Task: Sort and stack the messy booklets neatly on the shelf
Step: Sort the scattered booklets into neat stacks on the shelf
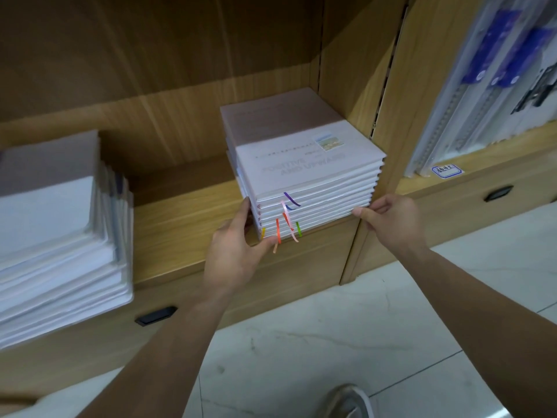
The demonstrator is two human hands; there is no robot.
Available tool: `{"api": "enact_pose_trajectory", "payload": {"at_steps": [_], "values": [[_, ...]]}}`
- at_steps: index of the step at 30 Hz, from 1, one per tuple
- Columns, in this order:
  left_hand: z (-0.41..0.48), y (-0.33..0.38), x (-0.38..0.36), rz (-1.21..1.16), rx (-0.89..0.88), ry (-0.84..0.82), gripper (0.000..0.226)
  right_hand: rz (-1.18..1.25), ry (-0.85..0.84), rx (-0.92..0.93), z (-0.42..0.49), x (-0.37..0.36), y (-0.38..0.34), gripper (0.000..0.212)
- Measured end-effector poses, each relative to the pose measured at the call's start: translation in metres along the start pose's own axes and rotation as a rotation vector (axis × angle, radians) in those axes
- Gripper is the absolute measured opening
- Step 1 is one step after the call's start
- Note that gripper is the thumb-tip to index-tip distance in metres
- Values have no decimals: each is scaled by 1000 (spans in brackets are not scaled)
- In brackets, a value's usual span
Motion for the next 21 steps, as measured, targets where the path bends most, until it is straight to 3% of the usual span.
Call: {"api": "enact_pose_trajectory", "payload": {"at_steps": [7, 17, 21], "values": [[4, -4, -6, 37, 22, 7, 86, -84, 60, 13, -2, -3, -1, 37], [-2, 3, -11, 120, 20, 82, 74, -46, -56, 34, -8, 4, -3, 46], [6, -4, -11, 18, 40, 6, 78, -44, -57, 37, -9, 2, -5, 52]]}}
Point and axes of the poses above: each hand's wrist, its own z-axis towards the middle knuckle, its own x-axis out of the back of the hand, y = z × x, the point moved 4 cm from there along z, towards the middle knuckle
